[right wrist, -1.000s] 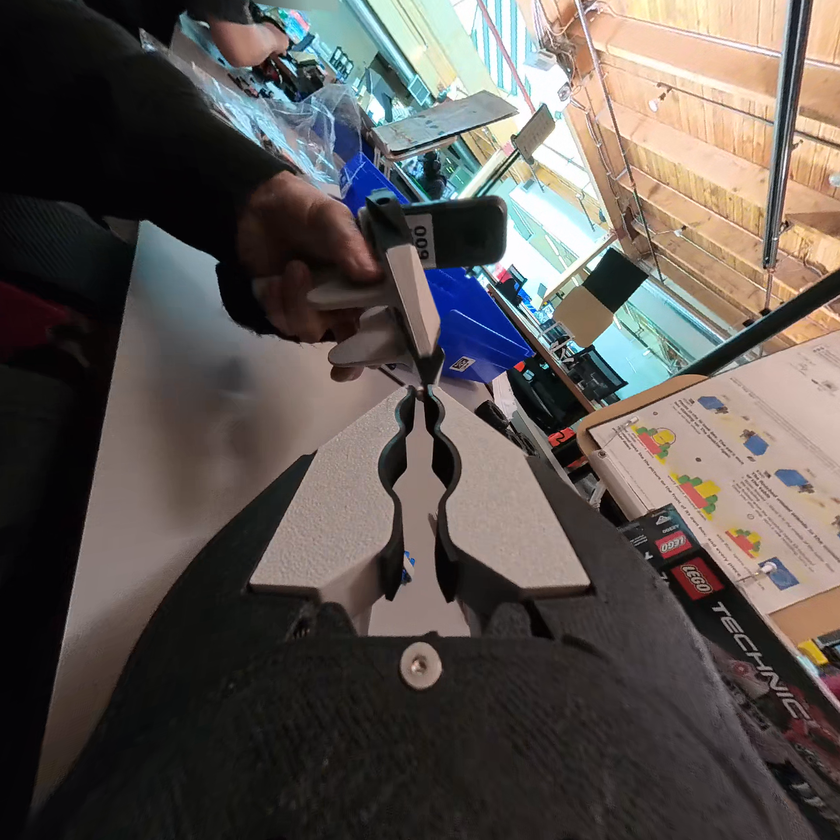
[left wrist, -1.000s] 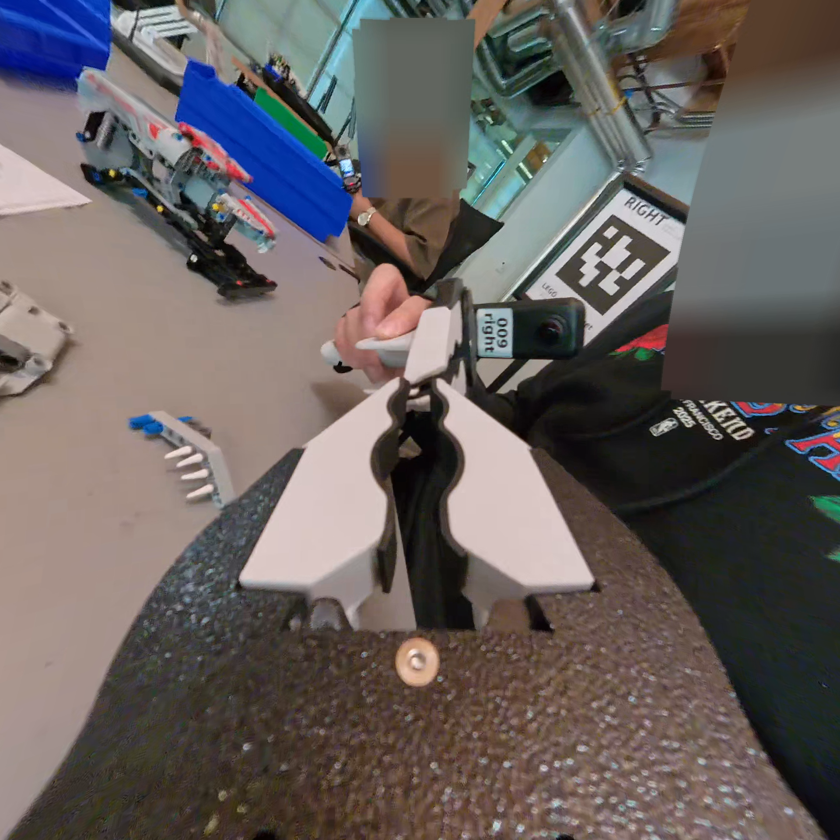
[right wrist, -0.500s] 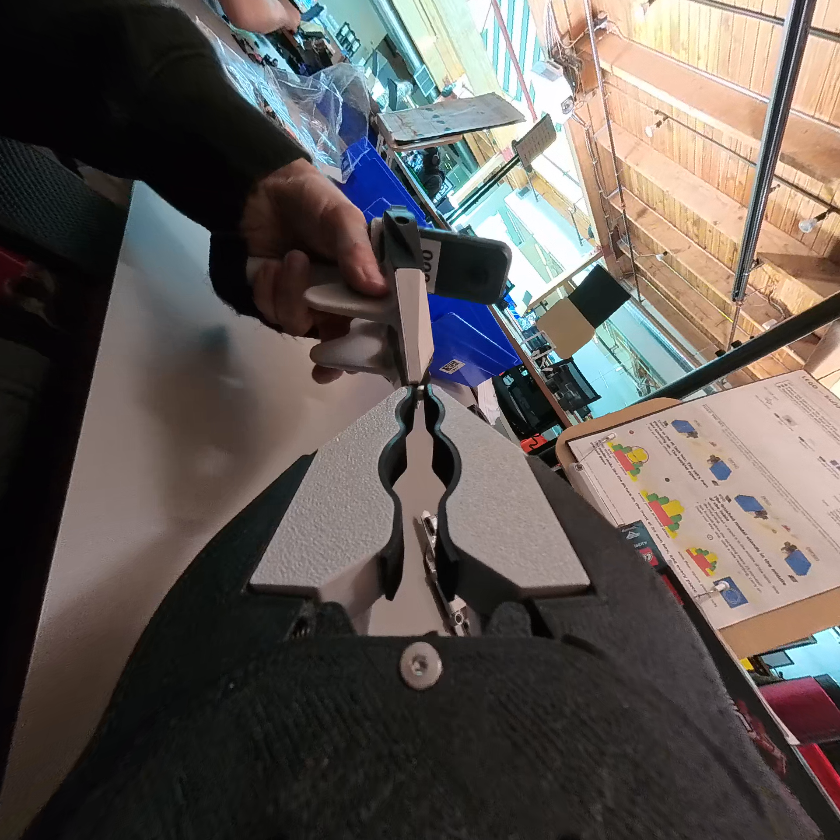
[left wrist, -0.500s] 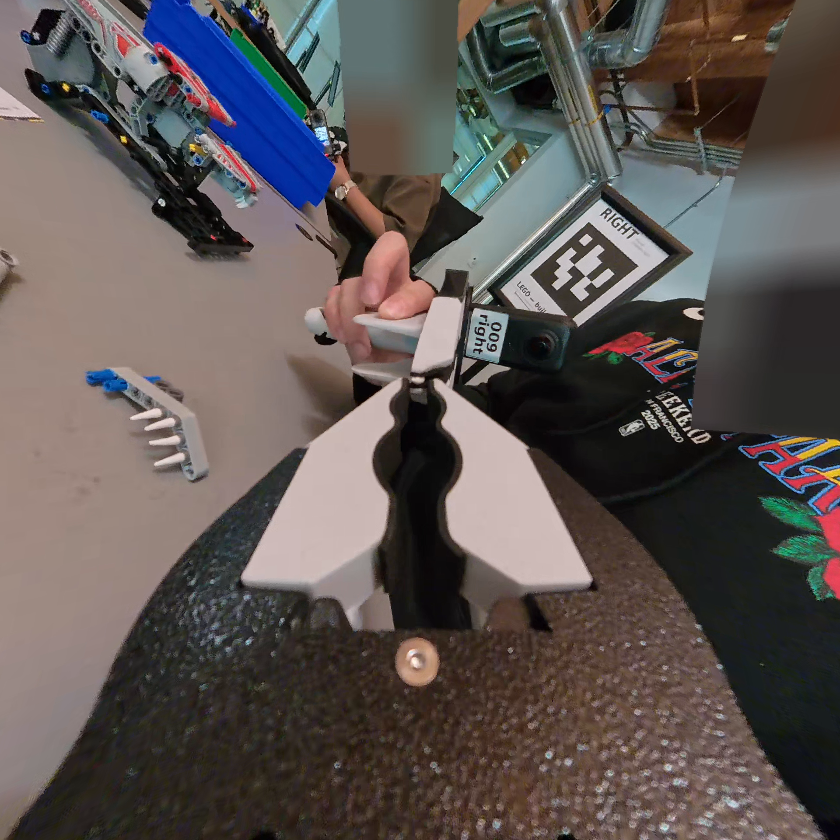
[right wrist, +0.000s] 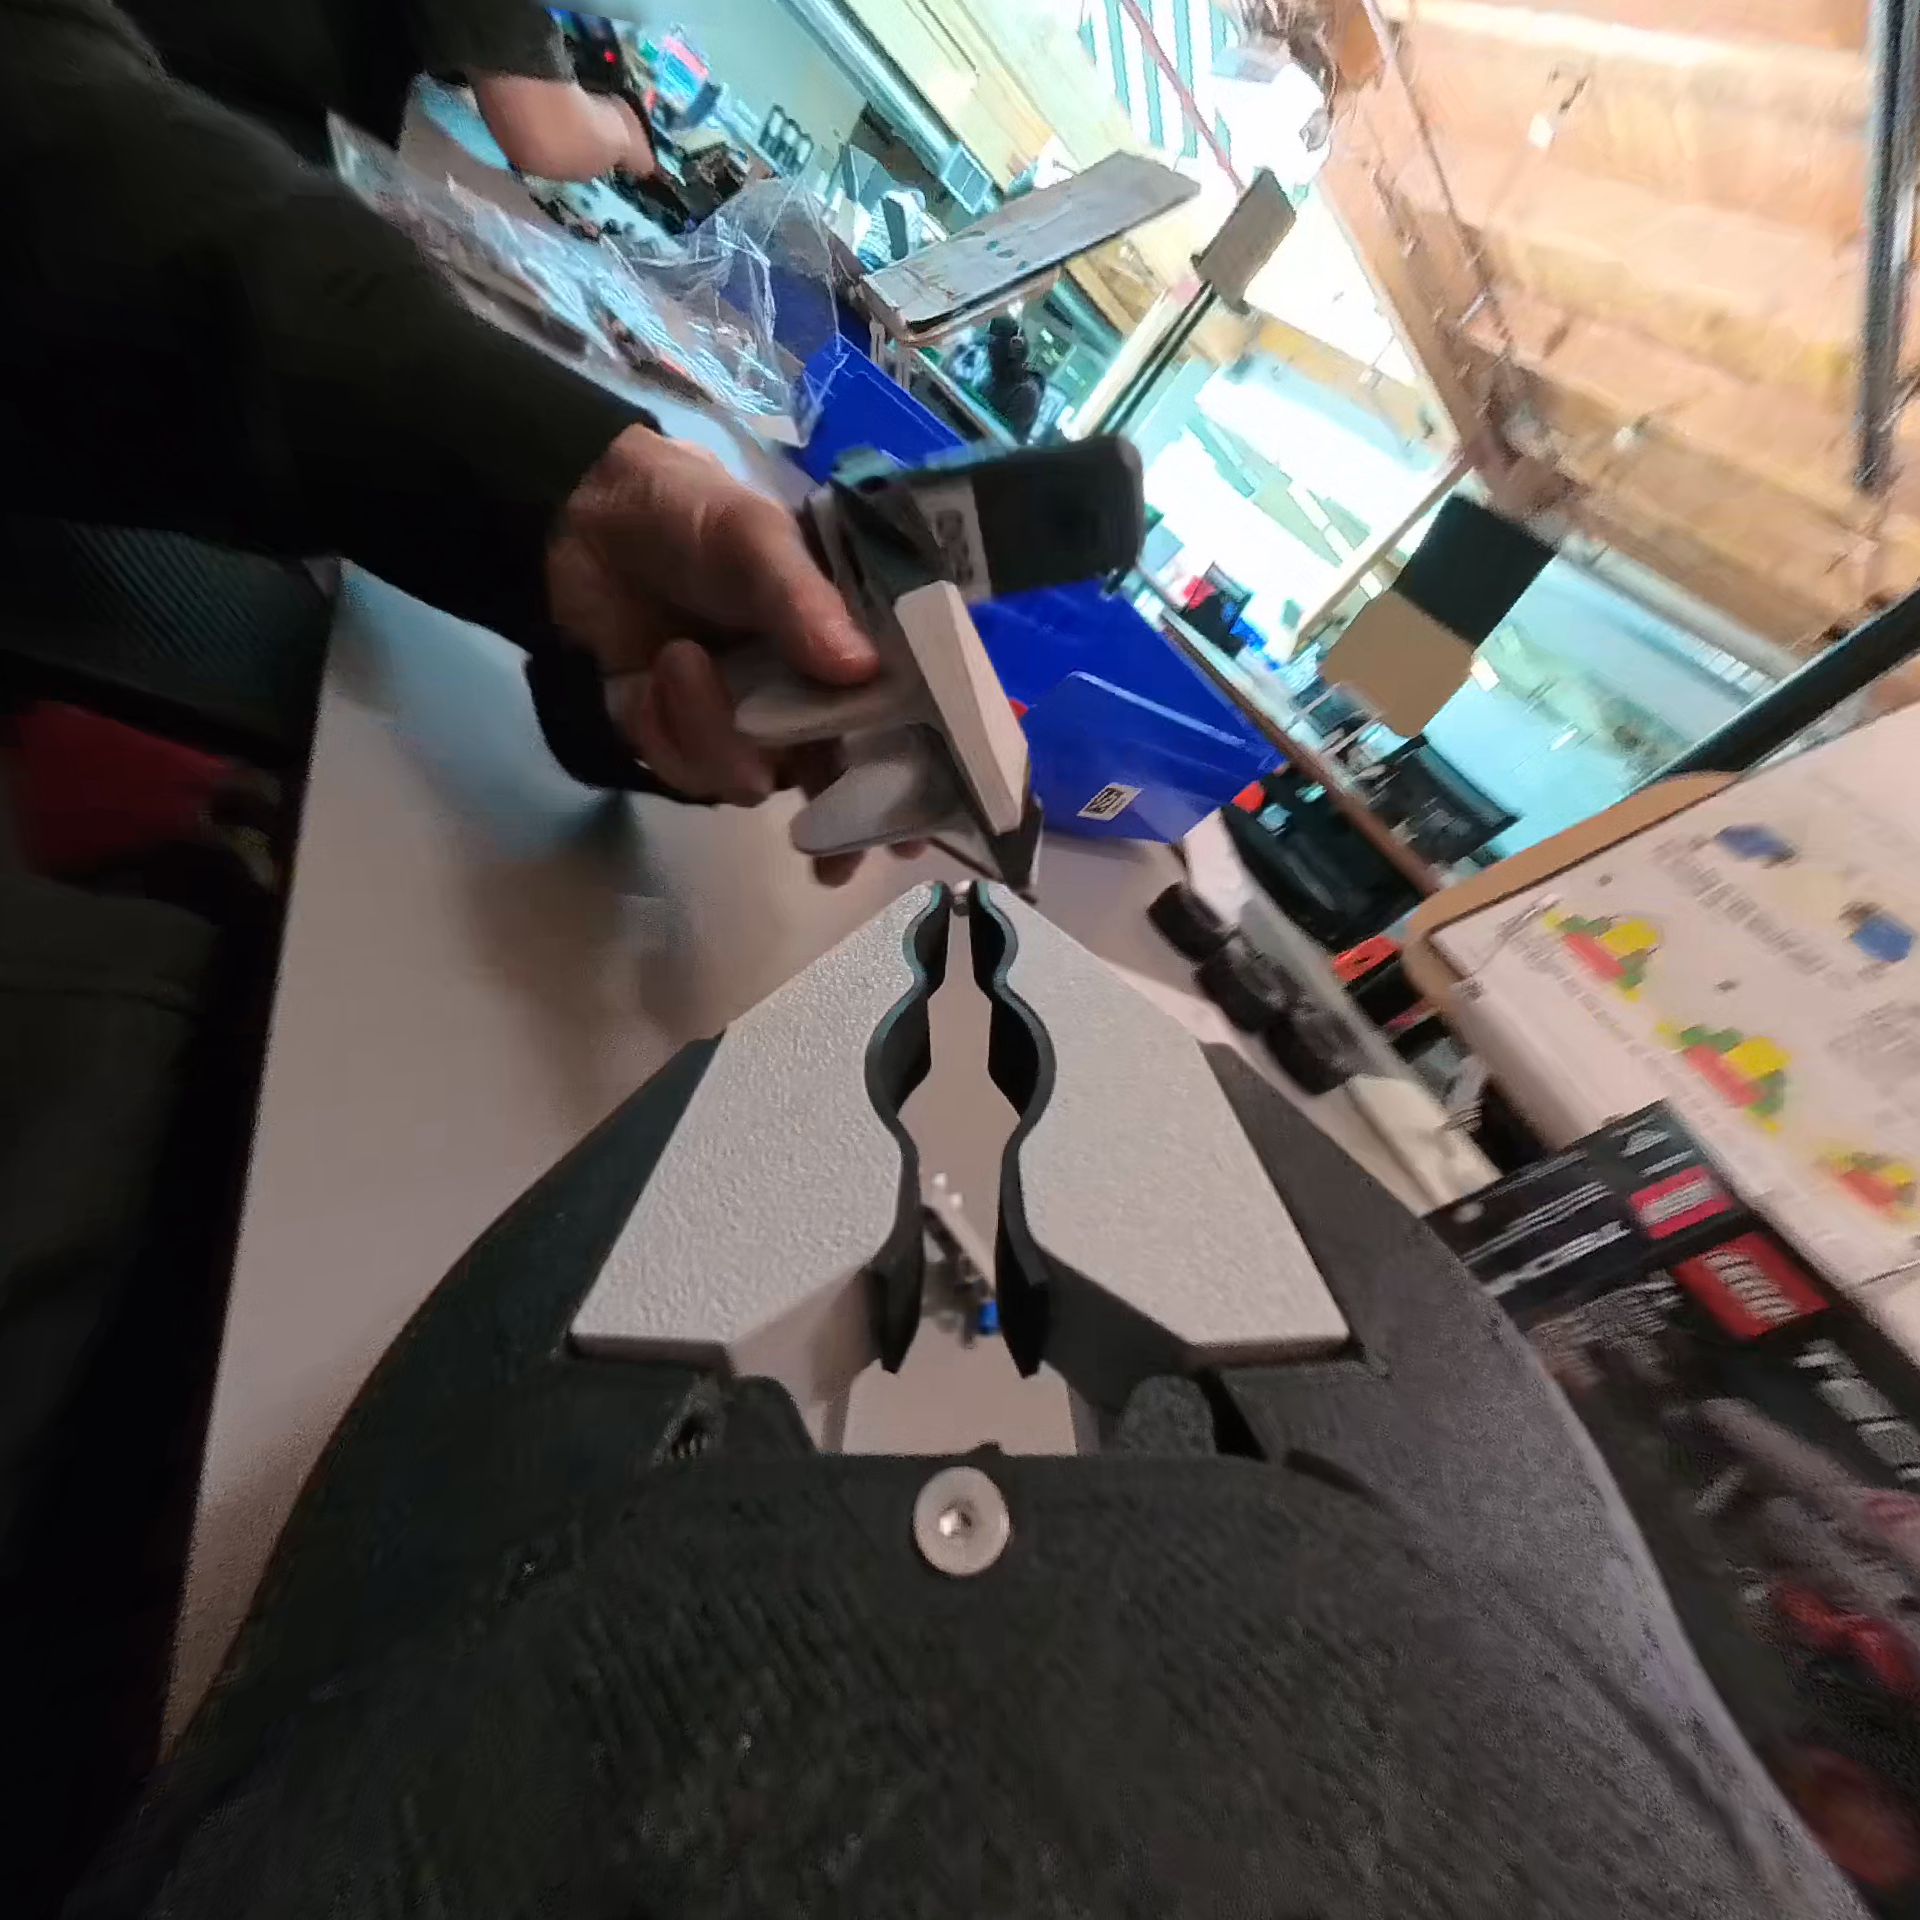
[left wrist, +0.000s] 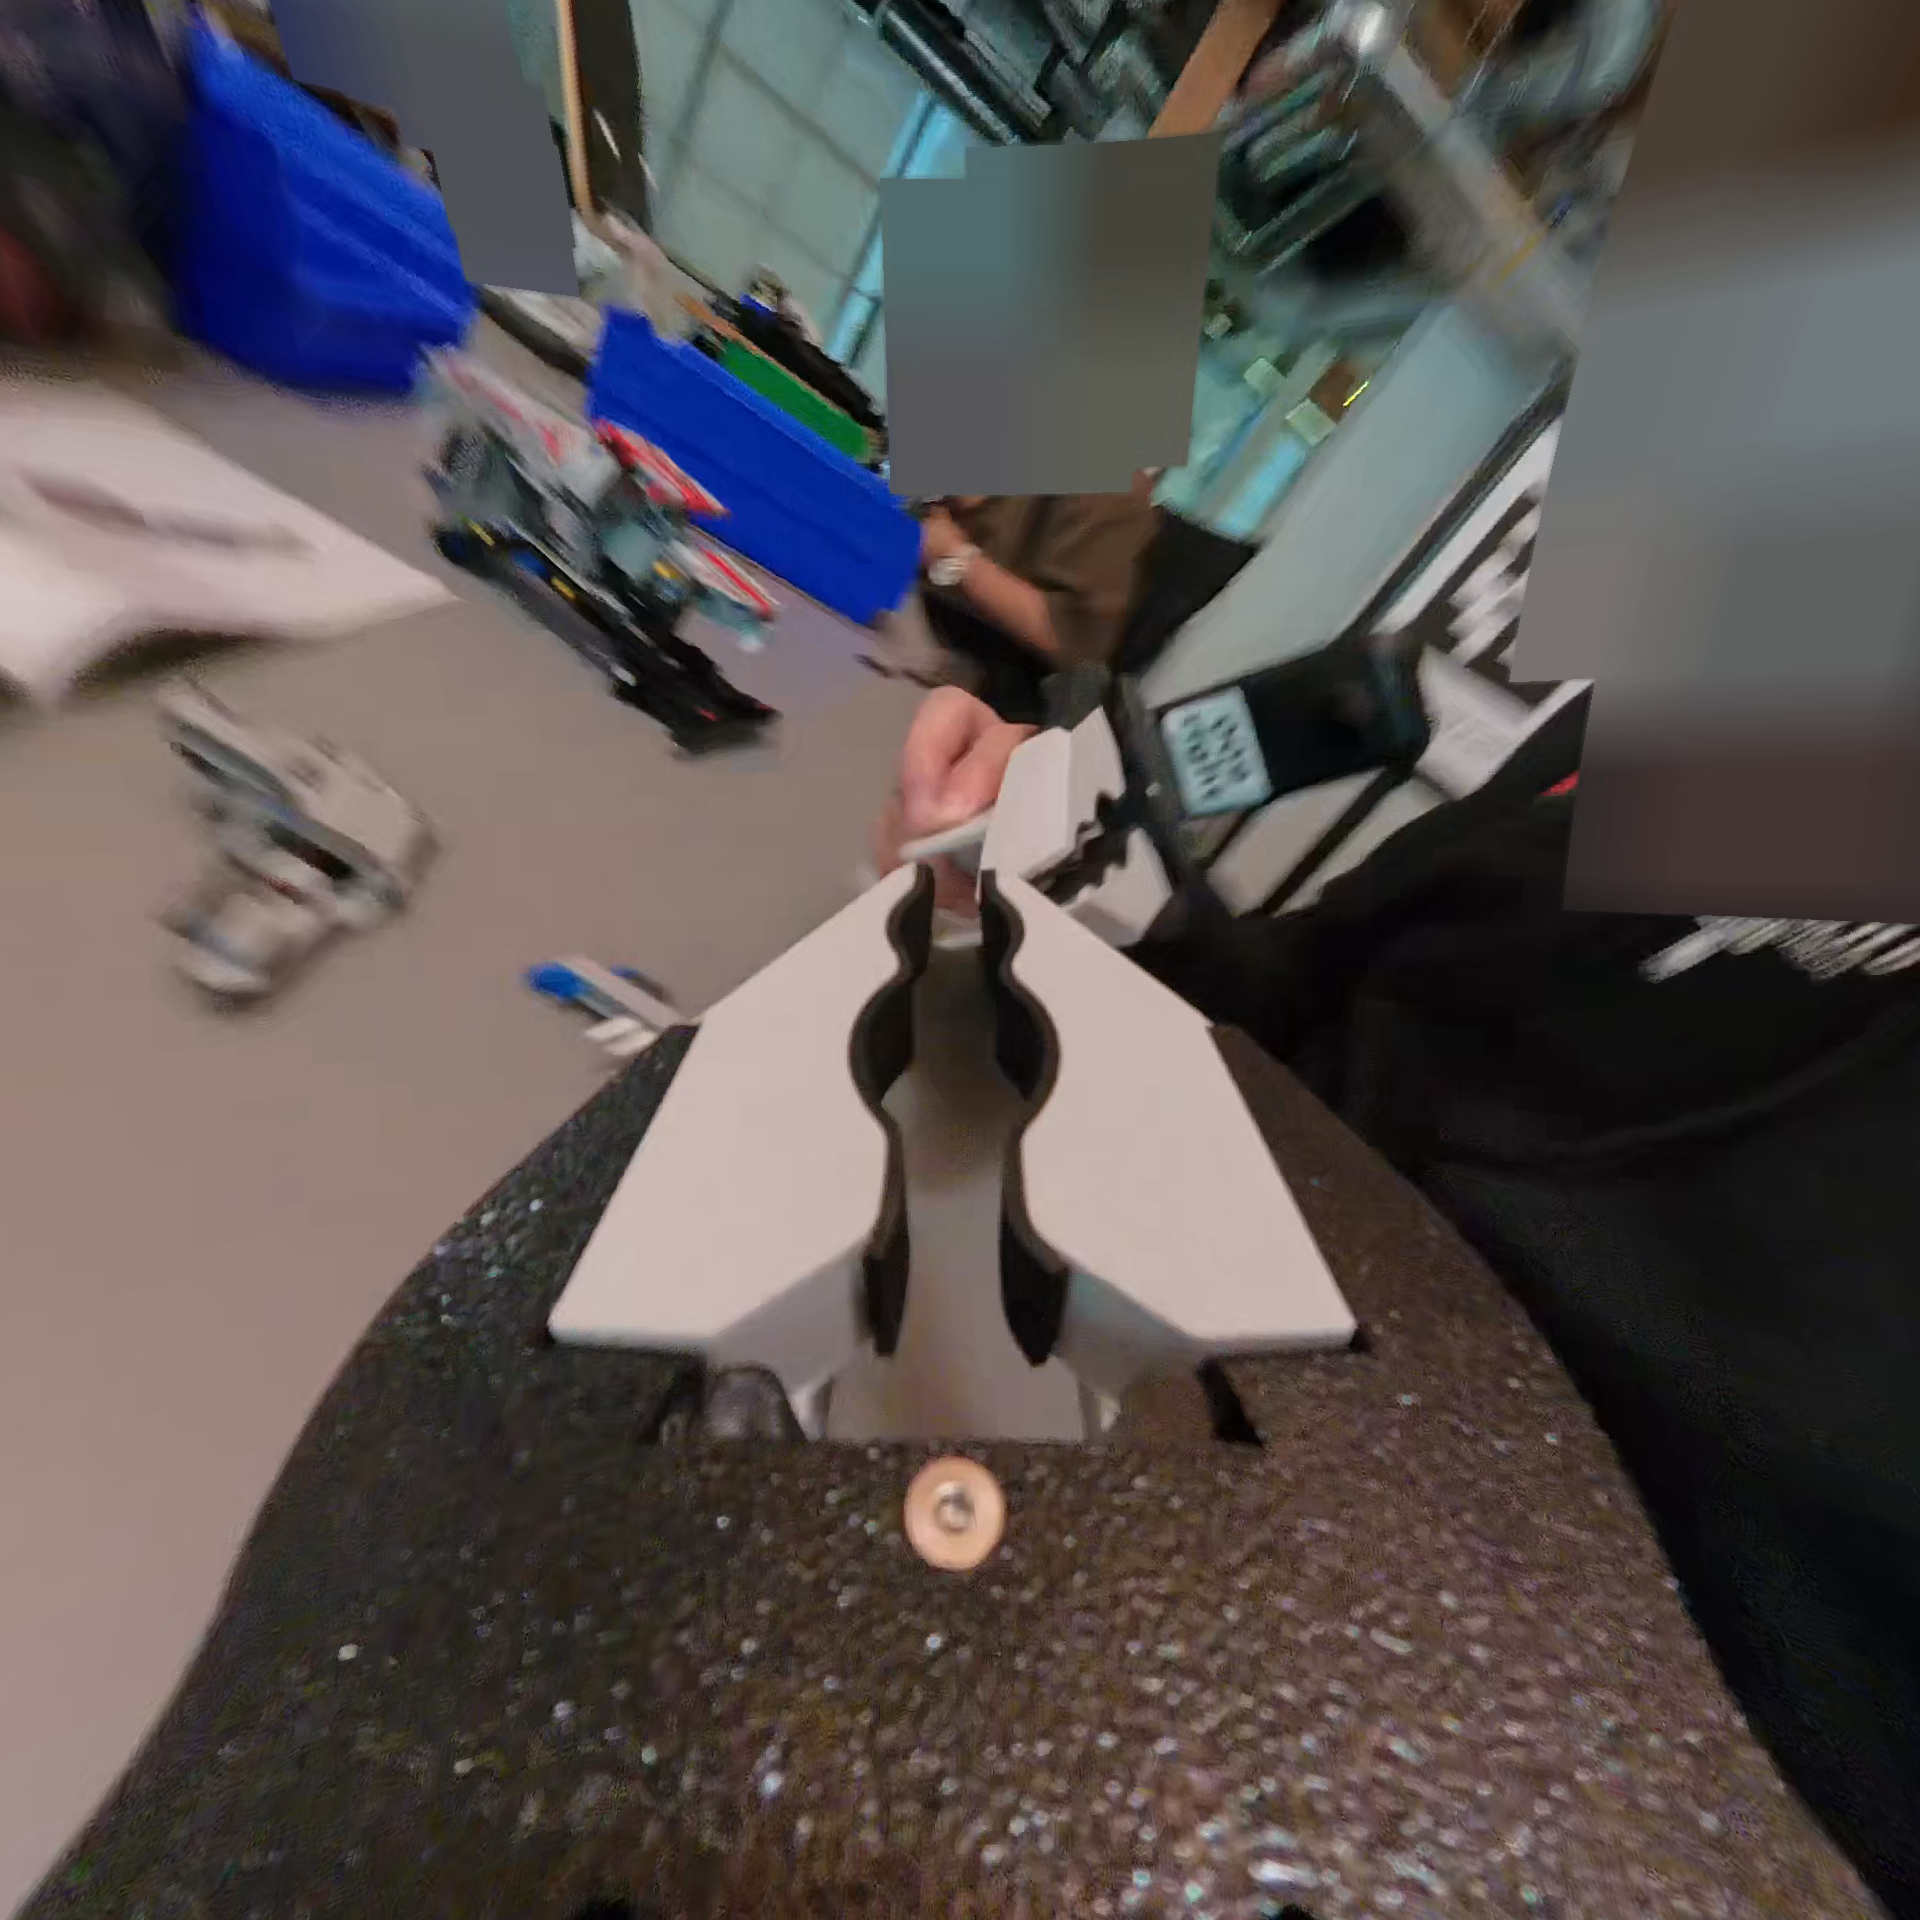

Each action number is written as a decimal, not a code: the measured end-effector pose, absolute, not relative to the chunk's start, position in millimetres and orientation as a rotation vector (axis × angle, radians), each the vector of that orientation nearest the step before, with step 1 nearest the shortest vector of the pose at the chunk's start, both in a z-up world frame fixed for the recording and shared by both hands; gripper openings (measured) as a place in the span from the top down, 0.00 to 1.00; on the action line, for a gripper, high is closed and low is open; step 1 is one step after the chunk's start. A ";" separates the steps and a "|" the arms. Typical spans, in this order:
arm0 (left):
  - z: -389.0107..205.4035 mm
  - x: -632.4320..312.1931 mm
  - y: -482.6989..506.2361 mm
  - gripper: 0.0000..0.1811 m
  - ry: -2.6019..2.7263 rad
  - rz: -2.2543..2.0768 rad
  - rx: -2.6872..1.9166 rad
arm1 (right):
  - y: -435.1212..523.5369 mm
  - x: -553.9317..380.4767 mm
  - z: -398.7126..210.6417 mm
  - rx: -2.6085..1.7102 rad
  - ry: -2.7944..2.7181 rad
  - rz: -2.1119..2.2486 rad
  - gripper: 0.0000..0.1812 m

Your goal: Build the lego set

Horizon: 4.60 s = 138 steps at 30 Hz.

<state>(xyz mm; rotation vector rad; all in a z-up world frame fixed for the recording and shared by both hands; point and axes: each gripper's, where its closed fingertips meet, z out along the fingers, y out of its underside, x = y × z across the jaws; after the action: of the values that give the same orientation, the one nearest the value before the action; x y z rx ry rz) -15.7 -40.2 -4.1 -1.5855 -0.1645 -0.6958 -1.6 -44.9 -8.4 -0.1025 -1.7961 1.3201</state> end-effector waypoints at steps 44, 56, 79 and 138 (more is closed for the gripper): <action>-56.8 -47.8 -46.9 1.00 0.637 0.926 -1.904 | -7.9 -18.3 -61.7 -0.348 -2.138 1.149 0.77; -79.8 -47.5 -46.4 1.00 0.652 0.841 -1.946 | -24.2 -32.6 -97.3 0.669 -1.860 0.307 0.86; -104.9 -58.0 -38.3 1.00 0.567 0.615 -2.112 | -30.0 -56.2 -99.8 0.896 -1.684 0.226 0.92; -11.2 -89.1 -21.2 1.00 0.290 0.411 -2.019 | -8.8 -87.7 -14.6 -0.677 -2.009 1.909 0.97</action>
<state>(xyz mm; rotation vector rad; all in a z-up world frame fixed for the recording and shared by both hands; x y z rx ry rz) -89.1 -21.2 -11.2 -2.0187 0.2899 0.4112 -87.7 -8.8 -14.6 -0.6773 -2.0090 1.9090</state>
